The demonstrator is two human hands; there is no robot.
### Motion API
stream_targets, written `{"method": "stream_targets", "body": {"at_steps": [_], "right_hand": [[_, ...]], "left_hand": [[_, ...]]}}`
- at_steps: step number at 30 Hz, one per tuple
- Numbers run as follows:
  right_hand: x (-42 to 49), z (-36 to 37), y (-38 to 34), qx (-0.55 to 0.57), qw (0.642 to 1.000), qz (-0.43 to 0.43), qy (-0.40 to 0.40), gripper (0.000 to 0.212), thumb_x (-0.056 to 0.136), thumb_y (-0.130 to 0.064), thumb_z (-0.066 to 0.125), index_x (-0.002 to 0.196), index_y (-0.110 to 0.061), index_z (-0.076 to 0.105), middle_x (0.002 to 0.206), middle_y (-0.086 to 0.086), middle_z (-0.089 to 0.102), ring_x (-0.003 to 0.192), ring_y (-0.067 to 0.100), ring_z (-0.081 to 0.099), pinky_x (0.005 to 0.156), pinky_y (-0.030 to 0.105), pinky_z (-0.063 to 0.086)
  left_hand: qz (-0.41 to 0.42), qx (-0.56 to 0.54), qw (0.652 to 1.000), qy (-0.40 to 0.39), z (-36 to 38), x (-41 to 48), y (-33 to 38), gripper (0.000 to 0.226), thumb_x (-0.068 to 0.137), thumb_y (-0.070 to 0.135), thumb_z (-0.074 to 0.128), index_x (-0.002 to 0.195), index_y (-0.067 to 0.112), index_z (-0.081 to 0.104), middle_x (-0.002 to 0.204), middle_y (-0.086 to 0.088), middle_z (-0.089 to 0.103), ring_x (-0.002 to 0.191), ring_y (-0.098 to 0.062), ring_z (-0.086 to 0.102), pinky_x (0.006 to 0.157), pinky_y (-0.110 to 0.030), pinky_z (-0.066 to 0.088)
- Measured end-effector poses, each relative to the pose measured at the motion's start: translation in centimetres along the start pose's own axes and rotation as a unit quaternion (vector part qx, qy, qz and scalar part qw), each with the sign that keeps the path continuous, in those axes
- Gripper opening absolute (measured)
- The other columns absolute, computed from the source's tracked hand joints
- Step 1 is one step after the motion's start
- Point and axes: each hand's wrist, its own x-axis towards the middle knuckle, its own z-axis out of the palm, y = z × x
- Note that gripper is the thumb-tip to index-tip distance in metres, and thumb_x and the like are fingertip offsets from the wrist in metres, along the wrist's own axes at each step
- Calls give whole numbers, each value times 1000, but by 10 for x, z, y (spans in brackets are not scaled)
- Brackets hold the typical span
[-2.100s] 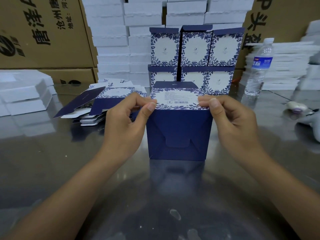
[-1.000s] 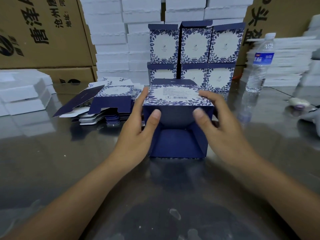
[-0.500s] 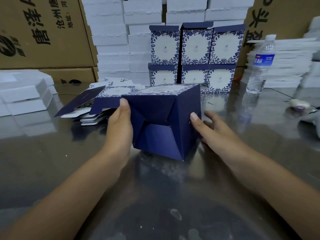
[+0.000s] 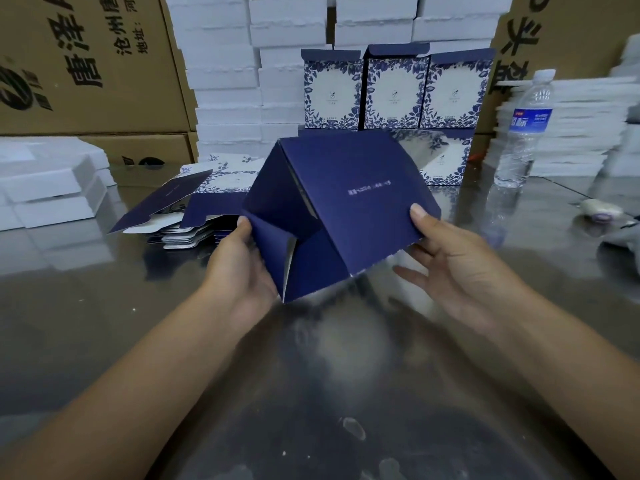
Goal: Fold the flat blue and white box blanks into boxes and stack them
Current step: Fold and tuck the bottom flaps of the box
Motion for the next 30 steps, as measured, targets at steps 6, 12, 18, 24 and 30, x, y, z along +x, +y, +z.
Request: {"method": "stream_targets", "body": {"at_steps": [6,12,18,24,30], "right_hand": [[0,-2,-5,9,998,-57,4,19,68,-37,63,84,-27,66,86,-11,73,76,2,66,81,26,49],[-6,7,-3,-12,963,-262,62,19,75,-27,68,92,-19,69,96,-9,73,96,8,67,85,23,51],[-7,3,7,-478,671,-539,178,22,83,-32,66,69,-16,67,72,-9,65,72,6,54,85,33,35],[-7,10,18,-549,603,-562,138,28,82,-34,65,68,-10,70,72,5,68,68,24,61,85,35,31],[-17,21,26,-519,721,-460,-3,40,86,-38,54,66,-7,68,71,1,65,72,19,59,67,30,45]], "left_hand": [[14,50,998,26,0,0,2,33,102,36,36,103,14,60,107,-6,66,99,-20,63,84,-37,50],[232,257,936,62,9,-5,7,19,100,39,39,114,30,47,108,10,58,102,-4,57,83,-25,47],[382,411,823,-89,5,-19,-6,70,77,56,67,136,43,30,133,21,42,124,9,41,99,-12,33],[377,508,751,-188,-3,-11,-17,137,44,47,87,150,34,1,144,27,22,131,20,20,95,5,22],[423,572,680,-177,-9,-4,-12,135,45,56,83,131,62,-20,152,23,7,142,6,7,108,-7,17]]}}
